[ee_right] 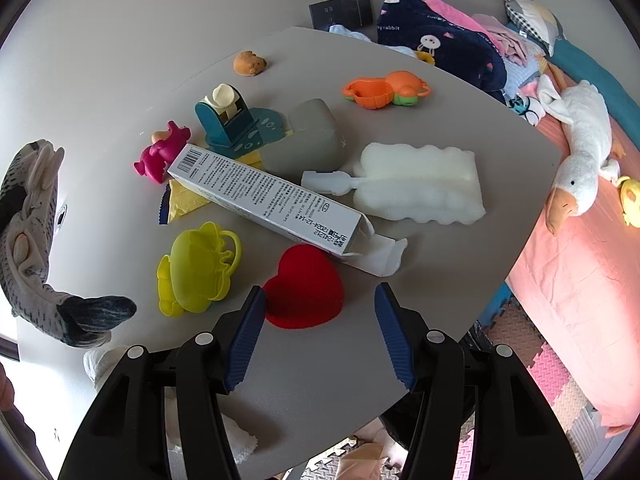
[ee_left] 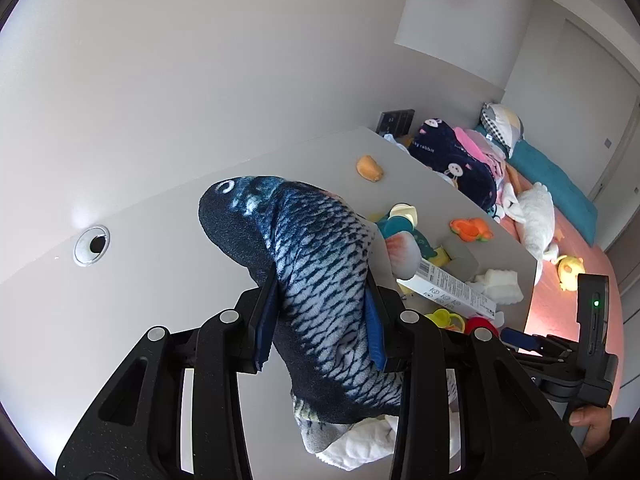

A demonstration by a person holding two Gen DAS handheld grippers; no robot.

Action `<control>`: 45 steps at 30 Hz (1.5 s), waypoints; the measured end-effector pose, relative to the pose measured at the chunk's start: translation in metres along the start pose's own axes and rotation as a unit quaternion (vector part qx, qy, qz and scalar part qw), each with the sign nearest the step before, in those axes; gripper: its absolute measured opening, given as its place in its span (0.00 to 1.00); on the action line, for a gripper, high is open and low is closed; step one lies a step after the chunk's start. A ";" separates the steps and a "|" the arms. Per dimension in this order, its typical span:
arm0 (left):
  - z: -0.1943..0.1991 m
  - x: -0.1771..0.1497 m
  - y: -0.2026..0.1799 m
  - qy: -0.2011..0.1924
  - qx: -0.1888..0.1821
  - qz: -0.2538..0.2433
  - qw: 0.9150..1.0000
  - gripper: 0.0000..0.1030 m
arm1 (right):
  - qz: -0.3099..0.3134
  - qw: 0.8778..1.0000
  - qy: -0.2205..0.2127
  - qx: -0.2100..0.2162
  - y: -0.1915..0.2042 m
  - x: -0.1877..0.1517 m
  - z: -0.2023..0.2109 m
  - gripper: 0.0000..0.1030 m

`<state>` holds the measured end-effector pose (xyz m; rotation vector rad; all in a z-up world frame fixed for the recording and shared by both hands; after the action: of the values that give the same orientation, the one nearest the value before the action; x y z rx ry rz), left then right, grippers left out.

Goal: Collect trash
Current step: 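Lift the fish plush with the left tool while the right tool grasps the red heart, then carry the fish and red heart in both tools over the black bin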

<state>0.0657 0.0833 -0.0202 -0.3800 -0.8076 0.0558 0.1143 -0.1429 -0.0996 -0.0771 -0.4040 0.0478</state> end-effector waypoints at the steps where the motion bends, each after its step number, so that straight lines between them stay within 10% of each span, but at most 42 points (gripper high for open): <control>1: 0.004 0.000 0.002 -0.003 0.002 0.001 1.000 0.35 | 0.003 1.000 -0.002 0.000 0.003 0.001 0.000 0.55; 9: 0.021 -0.001 0.011 -0.016 0.007 0.007 1.000 0.36 | 0.004 1.000 0.018 0.013 0.018 0.002 -0.011 0.26; 45: -0.006 0.003 -0.148 0.005 -0.131 -0.128 0.983 0.36 | -0.119 0.990 -0.069 -0.016 -0.121 -0.036 0.103 0.26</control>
<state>0.0575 -0.0558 0.0304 -0.5213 -0.8508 -0.2955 0.0443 -0.2587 -0.0089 -0.0561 -0.5492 -0.1904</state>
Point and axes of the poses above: each gripper's, at about its wrist camera, not at the fingertips, and z roughly against the way its jaws point, y to its left, x to its top, the point moved 6 cm from there along -z, roughly the way its jaws point, and after that the axes turned 15 degrees about -x, right-handed, at the moved point
